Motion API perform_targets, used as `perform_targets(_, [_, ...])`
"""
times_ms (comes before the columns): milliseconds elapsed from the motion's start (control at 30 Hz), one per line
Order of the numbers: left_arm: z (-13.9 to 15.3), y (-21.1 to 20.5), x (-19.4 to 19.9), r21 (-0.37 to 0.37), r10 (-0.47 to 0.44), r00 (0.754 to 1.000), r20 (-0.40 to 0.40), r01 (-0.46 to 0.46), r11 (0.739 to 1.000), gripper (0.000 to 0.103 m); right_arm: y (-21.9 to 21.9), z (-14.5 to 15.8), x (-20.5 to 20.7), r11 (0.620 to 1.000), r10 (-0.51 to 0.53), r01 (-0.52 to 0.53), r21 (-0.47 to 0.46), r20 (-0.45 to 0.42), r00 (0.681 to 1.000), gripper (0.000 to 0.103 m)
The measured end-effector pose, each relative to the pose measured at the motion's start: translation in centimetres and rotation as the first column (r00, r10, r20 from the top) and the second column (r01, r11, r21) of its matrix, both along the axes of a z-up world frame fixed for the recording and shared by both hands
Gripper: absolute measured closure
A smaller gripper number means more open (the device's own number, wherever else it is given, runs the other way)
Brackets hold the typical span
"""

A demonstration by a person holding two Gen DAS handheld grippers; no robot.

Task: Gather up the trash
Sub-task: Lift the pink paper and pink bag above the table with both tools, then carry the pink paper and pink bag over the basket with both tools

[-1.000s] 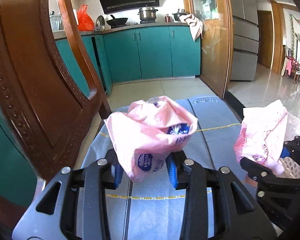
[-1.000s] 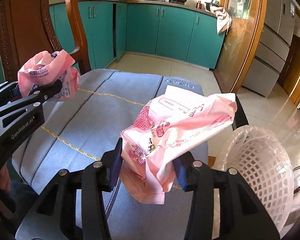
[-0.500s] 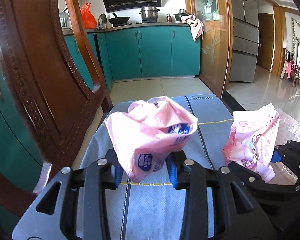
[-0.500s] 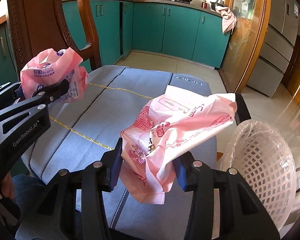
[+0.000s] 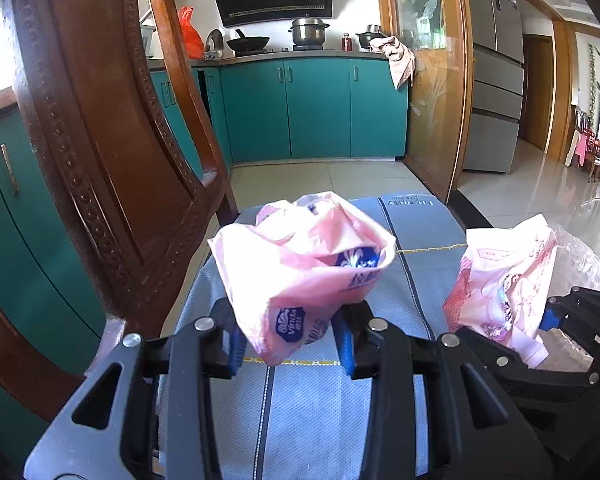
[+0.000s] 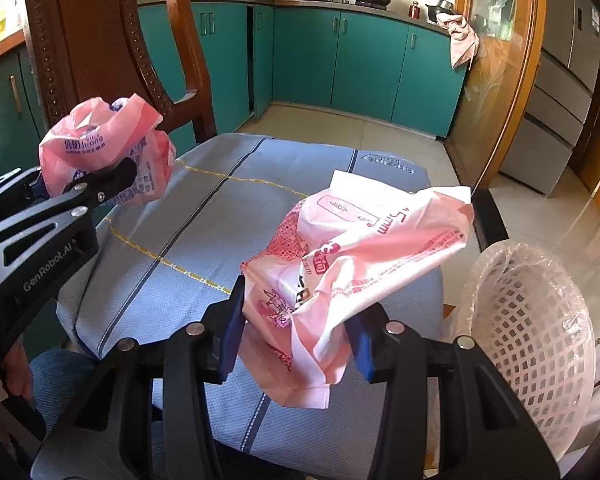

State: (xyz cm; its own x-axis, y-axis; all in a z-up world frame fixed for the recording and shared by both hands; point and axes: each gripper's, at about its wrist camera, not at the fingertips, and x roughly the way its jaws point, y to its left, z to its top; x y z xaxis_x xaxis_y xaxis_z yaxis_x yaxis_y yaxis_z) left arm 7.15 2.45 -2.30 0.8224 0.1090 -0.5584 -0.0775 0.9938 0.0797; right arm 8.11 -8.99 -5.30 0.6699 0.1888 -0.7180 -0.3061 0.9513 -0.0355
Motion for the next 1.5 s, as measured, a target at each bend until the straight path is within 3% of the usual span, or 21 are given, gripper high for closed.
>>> perform_targets(333, [0.4, 0.0, -0.5, -0.007, 0.002, 1.000, 0.005, -0.002, 1.000, 0.066, -1.2, 1.6, -0.5, 1.000, -0.026, 0.026, 0.012, 0.043, 0.999, 0.057])
perform_targets(1033, [2.4, -4.0, -1.6, 0.011, -0.062, 0.997, 0.042, 0.061, 0.998, 0.066, -7.2, 5.2, -2.6, 0.991, -0.133, 0.130, 0.033, 0.157, 0.979, 0.057])
perform_targets(1333, [2.8, -10.7, -0.9, -0.010, -0.213, 0.977, 0.030, 0.214, 0.977, 0.066, -15.1, 5.6, -4.3, 0.960, -0.281, 0.278, 0.045, 0.176, 0.943, 0.057])
perform_targets(1500, [1.7, -16.9, 0.5, -0.062, -0.380, 0.925, -0.014, 0.378, 0.924, 0.066, -20.4, 5.2, -5.9, 0.926, -0.377, 0.374, 0.050, 0.168, 0.911, 0.057])
